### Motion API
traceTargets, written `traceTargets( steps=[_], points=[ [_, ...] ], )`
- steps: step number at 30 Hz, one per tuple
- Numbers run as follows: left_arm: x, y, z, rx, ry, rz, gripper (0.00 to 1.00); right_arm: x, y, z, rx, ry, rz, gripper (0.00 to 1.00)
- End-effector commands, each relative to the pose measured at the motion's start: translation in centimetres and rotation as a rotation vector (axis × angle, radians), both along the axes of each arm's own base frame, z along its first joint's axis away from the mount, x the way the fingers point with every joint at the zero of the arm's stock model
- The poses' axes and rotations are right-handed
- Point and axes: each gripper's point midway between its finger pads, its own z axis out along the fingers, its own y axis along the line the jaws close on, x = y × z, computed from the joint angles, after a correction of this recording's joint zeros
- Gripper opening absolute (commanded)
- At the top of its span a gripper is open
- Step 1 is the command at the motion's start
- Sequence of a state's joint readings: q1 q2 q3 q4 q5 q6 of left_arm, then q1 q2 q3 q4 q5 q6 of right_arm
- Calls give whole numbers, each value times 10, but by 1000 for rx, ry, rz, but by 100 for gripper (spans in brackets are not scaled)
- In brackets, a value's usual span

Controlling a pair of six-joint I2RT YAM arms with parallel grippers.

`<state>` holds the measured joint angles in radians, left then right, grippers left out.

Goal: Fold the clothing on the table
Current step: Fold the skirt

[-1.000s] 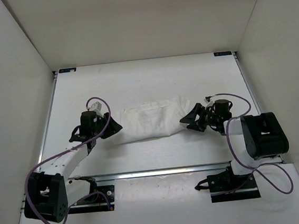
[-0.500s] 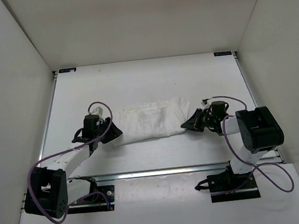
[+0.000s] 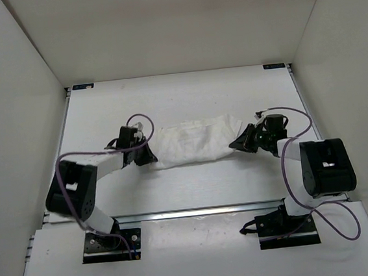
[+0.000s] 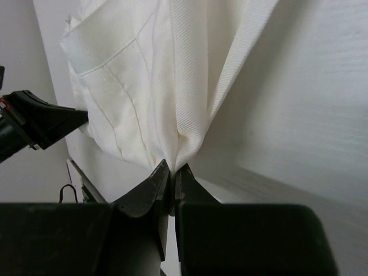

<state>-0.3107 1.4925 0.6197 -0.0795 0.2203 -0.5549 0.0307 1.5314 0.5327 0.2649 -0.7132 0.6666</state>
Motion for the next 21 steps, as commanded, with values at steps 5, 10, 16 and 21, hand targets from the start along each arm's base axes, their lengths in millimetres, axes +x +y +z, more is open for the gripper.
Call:
traceTargets(
  steps=[5,10,16,21],
  points=[
    [111,-70,37,-28,-36,-149,0,86,-51,46,-152,-87,-67,0],
    [159,-114,37,-77,-14,-190,0,128,-56,66,-269,-86,-2,1],
    [157,-121,30,-164,-11,-160,0,159,-14,99,-464,-191,117,0],
    [159,-126,29,-183,-7,-167,0,171,65,127,-515,-272,286,0]
  ],
)
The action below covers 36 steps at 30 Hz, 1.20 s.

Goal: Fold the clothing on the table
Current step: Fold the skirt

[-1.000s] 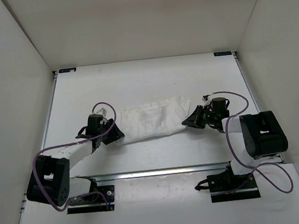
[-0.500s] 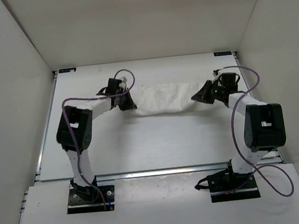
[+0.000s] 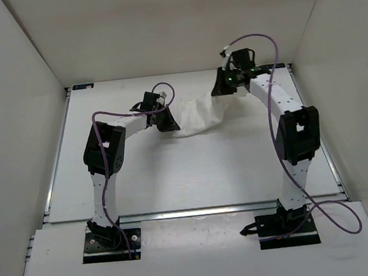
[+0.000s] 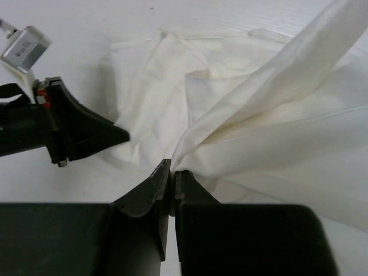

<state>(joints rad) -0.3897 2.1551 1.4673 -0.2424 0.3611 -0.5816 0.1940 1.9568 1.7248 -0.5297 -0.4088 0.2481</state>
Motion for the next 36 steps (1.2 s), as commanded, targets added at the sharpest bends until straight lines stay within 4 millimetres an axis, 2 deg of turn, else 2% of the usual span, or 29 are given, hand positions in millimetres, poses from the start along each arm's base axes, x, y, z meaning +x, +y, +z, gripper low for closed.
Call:
traceTargets(
  steps=[1,2,5,11,12,15,16,18,20,21,23,25,26,29,30,32,33,34,36],
  points=[
    [7,-7,17,-64,-25,-11,0,-5,47,11,-105,-24,120,0],
    [8,-9,22,-80,-29,-9,0,-5,58,10,-100,-21,130,0],
    [5,-8,15,-84,-18,-3,0,-19,111,-1,-83,-4,226,0],
    [5,-3,17,-99,-23,19,0,-51,163,-58,-54,142,316,0],
    [4,-4,17,-102,-19,20,0,-56,169,-72,-59,168,326,0],
    [0,0,17,-108,-20,23,0,-60,175,-91,-44,210,328,0],
    [0,0,22,-124,-21,28,0,-61,175,-99,-36,231,335,0],
    [-5,5,19,-128,-13,32,4,-60,175,-104,-11,246,336,0],
    [-7,13,25,-151,-13,56,27,-60,175,-107,-6,260,344,0],
    [-12,14,20,-158,-4,54,32,-61,175,-113,-5,275,356,0],
    [-9,22,33,-192,-22,83,42,-65,179,-110,18,284,386,5],
    [-16,26,35,-208,-13,91,47,-64,186,-95,43,240,419,20],
    [-13,28,40,-224,-27,99,49,-65,192,-85,59,212,440,23],
    [-20,33,41,-238,-24,107,51,-69,205,-42,79,102,490,28],
    [-23,37,42,-248,-24,117,52,-74,211,-34,88,99,505,31],
    [-26,42,48,-276,-35,129,55,-84,215,-2,107,50,536,33],
    [-30,44,53,-290,-44,140,54,-88,214,-1,106,55,539,34],
    [-35,46,53,-302,-42,140,56,-94,212,15,125,23,554,35],
    [-36,56,65,-311,-69,160,58,-111,208,42,172,-20,578,35]
  ],
)
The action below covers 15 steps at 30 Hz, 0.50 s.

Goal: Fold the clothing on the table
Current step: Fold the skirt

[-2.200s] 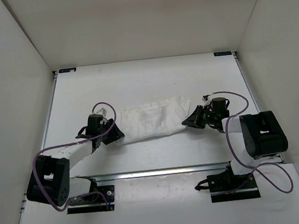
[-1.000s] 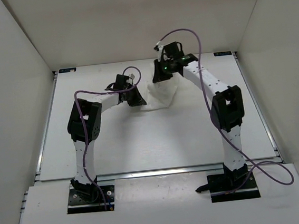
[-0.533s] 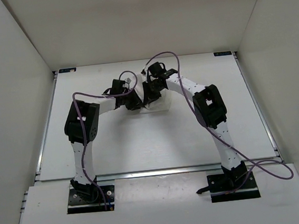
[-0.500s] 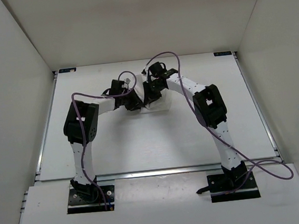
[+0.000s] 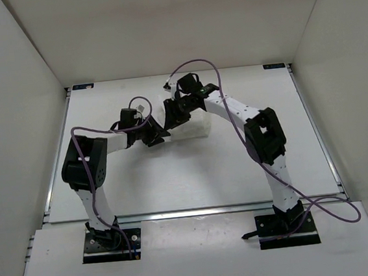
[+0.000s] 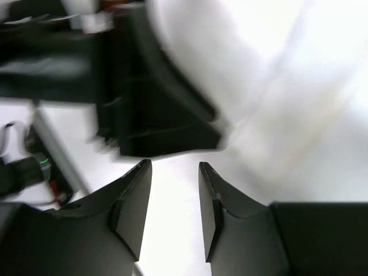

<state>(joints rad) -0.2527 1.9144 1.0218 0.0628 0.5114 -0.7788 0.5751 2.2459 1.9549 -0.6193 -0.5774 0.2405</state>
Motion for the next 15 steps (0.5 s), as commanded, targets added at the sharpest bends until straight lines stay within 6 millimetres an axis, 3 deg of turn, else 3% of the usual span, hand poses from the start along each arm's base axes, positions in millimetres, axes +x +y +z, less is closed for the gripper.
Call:
traceTargets(
  steps=[1,2,3,4,6,9,15],
  points=[
    [4,6,58,-81,-142,16,57,-17,-3,102,193,-171,48,36],
    [4,11,60,-82,-146,30,58,-19,-3,129,268,-221,54,37],
    [0,14,64,-83,-153,34,58,-28,-16,127,286,-195,50,37],
    [-4,18,70,-86,-165,41,58,-23,-24,119,320,-185,26,37],
    [-8,23,77,-67,-192,53,59,-20,-42,125,389,-188,-26,33],
    [-23,34,75,-46,-192,70,59,-5,-69,99,414,-102,-87,20],
    [-46,41,89,-18,-242,68,60,25,-76,46,468,55,-131,10]
  ],
)
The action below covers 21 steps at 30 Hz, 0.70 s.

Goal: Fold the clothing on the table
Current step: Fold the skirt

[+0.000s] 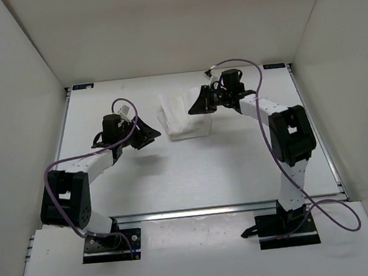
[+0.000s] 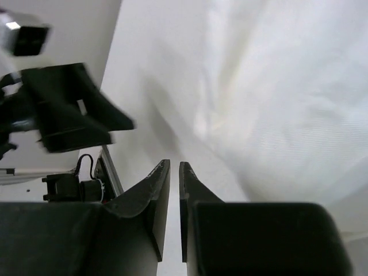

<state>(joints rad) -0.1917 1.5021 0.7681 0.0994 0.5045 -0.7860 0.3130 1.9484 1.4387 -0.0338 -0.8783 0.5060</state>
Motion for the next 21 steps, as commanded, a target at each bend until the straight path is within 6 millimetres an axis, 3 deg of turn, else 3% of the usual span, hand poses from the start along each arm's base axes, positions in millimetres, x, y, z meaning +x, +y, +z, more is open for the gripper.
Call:
traceTargets(
  steps=[1,5,7,10,13,14,15,16,17,19,21],
  points=[
    [-10,8,14,35,-57,7,60,2,14,-28,85,108,43,9],
    [-21,18,21,56,-76,21,61,-3,14,-71,58,254,1,3],
    [-21,21,23,64,-82,20,62,-5,9,-101,-46,286,-72,4],
    [-24,19,23,54,-77,3,63,-11,13,-113,-130,307,-73,6],
    [-28,14,23,48,-83,-30,71,-1,11,-85,-142,248,-54,7],
    [-30,12,24,40,-81,-41,74,5,13,-56,-111,189,-46,7],
    [-36,11,20,47,-62,-59,78,3,13,-45,-108,174,-39,8],
    [-38,10,20,44,-61,-72,83,2,11,-16,-94,99,-44,9],
    [-39,12,22,52,-75,-81,98,1,9,-7,-103,65,-63,10],
    [-45,9,21,28,-82,-111,99,-6,-5,34,-112,-58,-124,15],
    [-46,10,27,15,-103,-131,99,-10,-21,45,-151,-116,-178,17]
  ],
)
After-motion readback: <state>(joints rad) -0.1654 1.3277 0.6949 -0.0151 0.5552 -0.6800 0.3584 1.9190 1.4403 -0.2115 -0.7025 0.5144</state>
